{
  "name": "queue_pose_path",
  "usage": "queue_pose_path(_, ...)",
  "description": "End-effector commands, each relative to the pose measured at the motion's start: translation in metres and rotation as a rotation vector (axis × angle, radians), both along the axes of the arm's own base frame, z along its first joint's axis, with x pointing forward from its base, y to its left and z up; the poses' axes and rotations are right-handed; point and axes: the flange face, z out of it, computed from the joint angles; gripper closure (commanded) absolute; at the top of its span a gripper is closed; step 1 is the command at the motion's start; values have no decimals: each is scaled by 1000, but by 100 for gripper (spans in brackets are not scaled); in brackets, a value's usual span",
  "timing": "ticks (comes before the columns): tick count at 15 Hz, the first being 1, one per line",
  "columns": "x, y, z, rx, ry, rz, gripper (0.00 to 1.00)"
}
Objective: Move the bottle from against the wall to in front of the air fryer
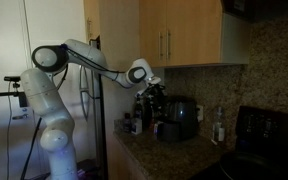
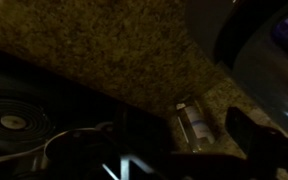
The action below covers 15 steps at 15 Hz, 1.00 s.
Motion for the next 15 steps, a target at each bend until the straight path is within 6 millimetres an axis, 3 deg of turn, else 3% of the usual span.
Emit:
queue_pose_path(1, 2, -11, -5, 29, 8, -23, 0)
queue_pose_path(4, 8, -9, -7, 54, 9, -30, 0)
queue_pose_path(5, 15, -12, -21, -34, -70, 1, 0)
queue_pose_path(8, 44, -52, -53, -173, -155, 73, 0)
queue_pose_path(12, 74, -141, -51, -314, -274, 18, 0)
queue_pose_path(13, 83, -151, -48, -320, -301, -45, 0)
queue_pose_path(14, 55, -134, -55, -294, -248, 3, 0)
queue_pose_path(15, 63, -147, -52, -307, -273, -28, 0)
